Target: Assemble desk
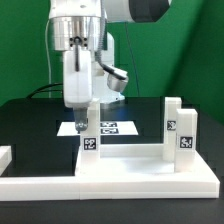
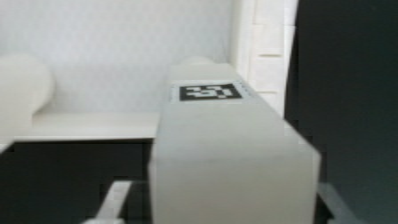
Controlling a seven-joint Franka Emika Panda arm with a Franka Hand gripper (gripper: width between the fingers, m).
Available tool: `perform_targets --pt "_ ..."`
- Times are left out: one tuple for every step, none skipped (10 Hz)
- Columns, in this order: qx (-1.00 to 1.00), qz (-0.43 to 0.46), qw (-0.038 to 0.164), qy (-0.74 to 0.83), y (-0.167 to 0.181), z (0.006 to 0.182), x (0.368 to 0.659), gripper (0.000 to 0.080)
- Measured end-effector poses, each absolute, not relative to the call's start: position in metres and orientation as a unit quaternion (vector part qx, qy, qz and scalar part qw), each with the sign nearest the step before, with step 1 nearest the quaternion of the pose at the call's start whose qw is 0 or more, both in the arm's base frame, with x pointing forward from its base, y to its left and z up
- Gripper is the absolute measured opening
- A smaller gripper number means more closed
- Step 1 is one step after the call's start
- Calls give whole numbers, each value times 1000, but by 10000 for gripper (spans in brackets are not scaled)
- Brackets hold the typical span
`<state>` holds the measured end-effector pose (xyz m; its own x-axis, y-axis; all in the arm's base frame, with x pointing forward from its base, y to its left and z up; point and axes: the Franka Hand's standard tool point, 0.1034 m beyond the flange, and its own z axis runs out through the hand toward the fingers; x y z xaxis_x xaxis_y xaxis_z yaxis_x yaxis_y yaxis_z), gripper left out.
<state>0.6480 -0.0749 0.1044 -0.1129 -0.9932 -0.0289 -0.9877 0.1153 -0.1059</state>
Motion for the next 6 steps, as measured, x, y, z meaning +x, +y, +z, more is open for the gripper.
perform_targets --pt "-626 -21 61 777 -76 104 647 291" --pt "-588 -14 61 807 -75 104 646 295" --pt "-569 -10 60 820 -76 104 646 295" --pt "-560 -8 59 826 -76 104 646 299" --pt "-539 -5 58 840 -77 104 645 301" --pt "-516 -4 57 855 -76 104 644 303"
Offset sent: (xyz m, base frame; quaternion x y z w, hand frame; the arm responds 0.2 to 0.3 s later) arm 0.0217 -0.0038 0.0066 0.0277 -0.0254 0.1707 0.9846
